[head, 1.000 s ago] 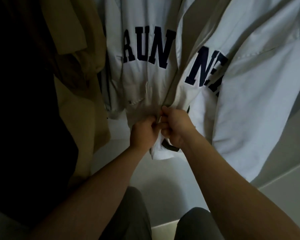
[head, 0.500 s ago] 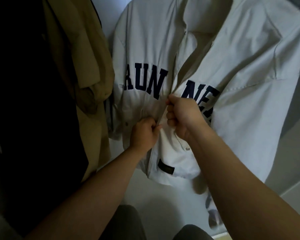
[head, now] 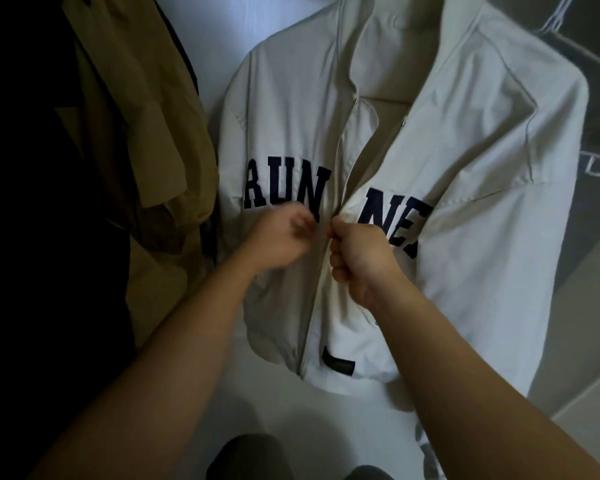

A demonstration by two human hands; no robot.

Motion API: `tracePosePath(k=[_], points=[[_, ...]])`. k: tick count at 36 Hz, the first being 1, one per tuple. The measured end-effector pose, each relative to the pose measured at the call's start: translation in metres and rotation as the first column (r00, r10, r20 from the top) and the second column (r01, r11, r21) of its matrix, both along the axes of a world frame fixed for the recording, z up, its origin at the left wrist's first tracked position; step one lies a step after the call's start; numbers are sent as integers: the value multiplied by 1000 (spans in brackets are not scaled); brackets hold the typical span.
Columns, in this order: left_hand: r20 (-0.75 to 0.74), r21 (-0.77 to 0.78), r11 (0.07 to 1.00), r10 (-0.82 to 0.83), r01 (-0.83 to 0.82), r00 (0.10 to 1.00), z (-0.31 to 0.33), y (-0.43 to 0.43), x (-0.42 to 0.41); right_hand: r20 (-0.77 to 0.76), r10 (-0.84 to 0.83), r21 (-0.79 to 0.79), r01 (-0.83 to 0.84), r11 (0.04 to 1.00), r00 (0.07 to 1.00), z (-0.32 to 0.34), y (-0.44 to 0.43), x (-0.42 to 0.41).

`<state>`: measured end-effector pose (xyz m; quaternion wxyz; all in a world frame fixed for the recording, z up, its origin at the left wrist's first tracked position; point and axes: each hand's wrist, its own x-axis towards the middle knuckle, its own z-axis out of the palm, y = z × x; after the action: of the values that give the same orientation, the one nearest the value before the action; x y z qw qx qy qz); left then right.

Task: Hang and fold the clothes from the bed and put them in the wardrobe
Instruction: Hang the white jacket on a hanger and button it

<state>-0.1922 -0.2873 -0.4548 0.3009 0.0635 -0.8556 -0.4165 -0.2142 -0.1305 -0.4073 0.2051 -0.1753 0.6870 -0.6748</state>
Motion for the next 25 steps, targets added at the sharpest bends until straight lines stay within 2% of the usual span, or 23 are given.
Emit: tracePosePath(k=[2,4,7,10,14,16,18,20,22,25], points=[[-122,42,996,81,-76,989,27,-4,5,5,10,6,-10,1000,1000,-3,0,0],[-230,43,997,69,-61,971,50,2,4,-2,16,9,-16,1000,1000,-3,-1,1],[-229,-115,987,84,-113,970,73,12,-7,-17,20,21,-19,1000,1000,-1,0,2],[-248,-283,916,218,-285,944,85,16,-19,-37,23,62,-21,998,999,3,1,1],[-292,-376,753,457,-540,840,92,20,-34,-44,49,92,-45,995,998,2,2,0],[-312,-398,718,479,-571,820,95,23,-37,-41,55,98,-51,994,998,2,2,0],[-341,-348,783,405,-515,848,96,24,-34,-41,59,109,-54,993,997,1,1,-1],[-373,-181,927,246,-330,895,86,17,-28,-39,66,105,-61,993,997,1,2,-4],[-411,-76,972,170,-220,896,62,5,-19,-32,82,90,-79,993,996,2,4,-6],[-412,-300,904,166,-305,896,7,-7,-6,-22,99,75,-97,992,995,5,5,-10]])
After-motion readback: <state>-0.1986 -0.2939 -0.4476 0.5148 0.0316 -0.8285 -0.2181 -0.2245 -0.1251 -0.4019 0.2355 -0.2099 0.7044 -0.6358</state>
